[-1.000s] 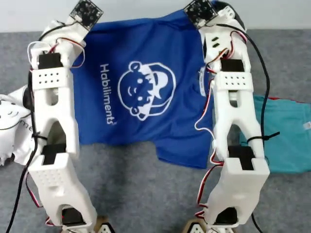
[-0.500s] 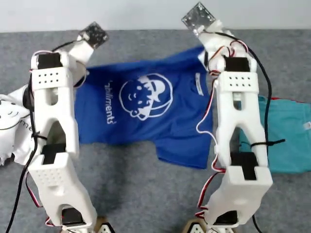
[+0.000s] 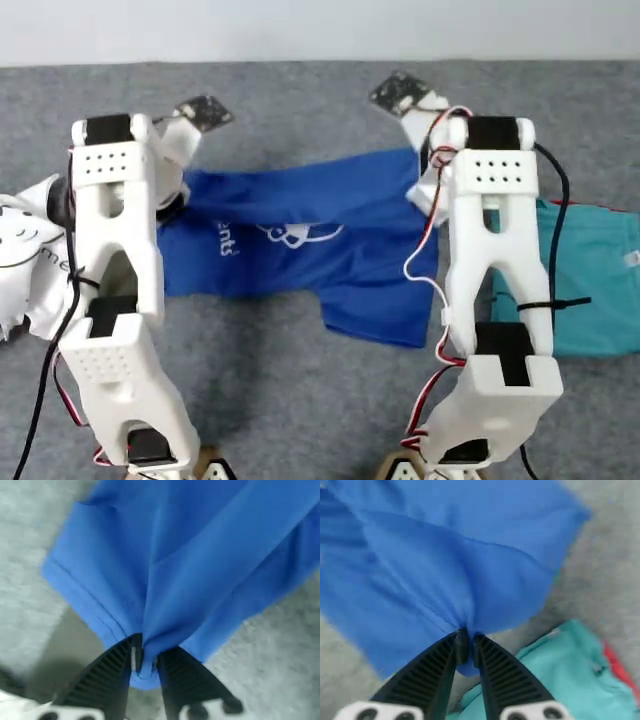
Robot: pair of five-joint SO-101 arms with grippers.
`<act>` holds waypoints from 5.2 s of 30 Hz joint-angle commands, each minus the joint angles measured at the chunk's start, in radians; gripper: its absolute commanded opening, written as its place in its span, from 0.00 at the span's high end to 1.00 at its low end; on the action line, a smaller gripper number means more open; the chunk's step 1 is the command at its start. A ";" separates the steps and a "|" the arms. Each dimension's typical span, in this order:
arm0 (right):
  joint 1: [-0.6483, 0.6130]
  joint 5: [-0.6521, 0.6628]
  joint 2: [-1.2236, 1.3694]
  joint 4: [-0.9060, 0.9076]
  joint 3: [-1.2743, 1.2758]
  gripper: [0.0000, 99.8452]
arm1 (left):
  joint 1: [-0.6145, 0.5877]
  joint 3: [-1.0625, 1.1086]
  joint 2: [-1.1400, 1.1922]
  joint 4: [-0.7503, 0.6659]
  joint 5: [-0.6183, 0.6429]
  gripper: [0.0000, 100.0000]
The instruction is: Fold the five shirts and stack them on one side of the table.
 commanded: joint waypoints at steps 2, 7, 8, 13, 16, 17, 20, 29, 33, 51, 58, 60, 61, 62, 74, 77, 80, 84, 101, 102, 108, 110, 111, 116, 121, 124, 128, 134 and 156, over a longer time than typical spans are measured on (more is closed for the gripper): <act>-0.024 0.000 -0.071 0.137 -0.011 0.99 | -0.003 0.099 -0.009 0.018 -0.043 1.00; -0.016 -0.021 -0.073 0.194 0.012 0.99 | -0.005 0.170 -0.011 0.018 -0.066 1.00; -0.016 -0.031 -0.073 0.194 0.025 0.99 | -0.005 0.170 -0.011 0.018 -0.066 1.00; -0.048 -0.066 -0.090 0.194 0.126 0.99 | -0.018 0.166 -0.012 0.012 -0.066 1.00; -0.071 -0.077 -0.140 0.194 0.216 0.99 | -0.055 0.150 -0.009 0.011 -0.066 1.00; -0.077 -0.077 -0.160 0.193 0.250 0.99 | -0.068 0.143 -0.009 0.011 -0.066 0.99; -0.090 -0.078 -0.203 0.189 0.327 0.99 | -0.086 0.143 -0.009 0.011 -0.086 0.99; -0.091 -0.078 -0.225 0.189 0.367 0.99 | -0.068 0.156 -0.014 0.018 -0.083 0.94; -0.091 -0.077 -0.228 0.194 0.393 0.93 | -0.071 0.147 -0.020 0.038 -0.083 0.93; -0.082 -0.120 -0.386 -0.073 0.313 0.77 | -0.103 0.136 -0.374 0.038 -0.048 0.82; -0.082 -0.232 -0.125 -0.426 0.308 0.98 | -0.068 0.140 -0.298 -0.086 0.141 0.95; -0.082 -0.232 -0.042 -0.526 0.308 0.98 | -0.068 0.142 -0.236 -0.158 0.215 1.00; -0.081 -0.232 -0.004 -0.575 0.307 0.98 | -0.068 0.140 -0.198 -0.189 0.255 0.99; -0.081 -0.232 0.035 -0.631 0.307 0.98 | -0.071 0.137 -0.160 -0.226 0.299 0.99; 0.019 -0.230 0.397 -0.829 0.072 0.99 | -0.089 0.064 0.209 -0.465 0.508 0.99; 0.056 -0.230 0.469 -0.753 -0.034 0.99 | -0.112 -0.022 0.255 -0.420 0.512 0.99; 0.058 -0.230 0.490 -0.650 -0.124 0.99 | -0.117 -0.102 0.279 -0.341 0.508 0.99; 0.016 -0.232 0.479 -0.555 -0.193 0.99 | -0.104 -0.234 0.278 -0.229 0.511 0.99; -0.110 -0.232 0.228 -0.193 -0.258 0.99 | 0.003 -0.544 0.169 0.041 0.535 0.99; -0.104 -0.232 0.209 -0.162 -0.258 0.99 | 0.023 -0.507 0.167 0.041 0.535 0.99; -0.015 -0.232 0.079 0.030 -0.258 0.99 | 0.167 -0.209 0.084 0.040 0.528 0.99; 0.035 -0.232 0.030 0.084 -0.258 0.99 | 0.227 -0.165 0.051 0.038 0.528 0.99; 0.064 -0.232 0.007 0.107 -0.258 0.99 | 0.258 -0.154 0.038 0.038 0.528 0.99; 0.236 -0.230 -0.104 0.186 -0.258 0.99 | 0.414 -0.145 -0.009 0.040 0.526 0.99; 0.401 -0.232 -0.205 0.193 -0.252 0.98 | 0.605 -0.111 -0.015 0.041 0.474 0.98; 0.476 -0.232 -0.254 0.194 -0.232 0.98 | 0.713 -0.082 -0.015 0.041 0.473 0.92; 0.558 -0.232 -0.335 0.194 -0.118 0.98 | 0.835 -0.079 -0.012 0.041 0.473 0.83; 0.611 -0.230 -0.515 0.191 0.078 0.98 | 0.947 -0.084 0.043 0.040 0.470 0.79; 0.610 -0.230 -0.857 0.191 0.341 0.98 | 0.947 -0.348 0.482 0.003 0.483 0.90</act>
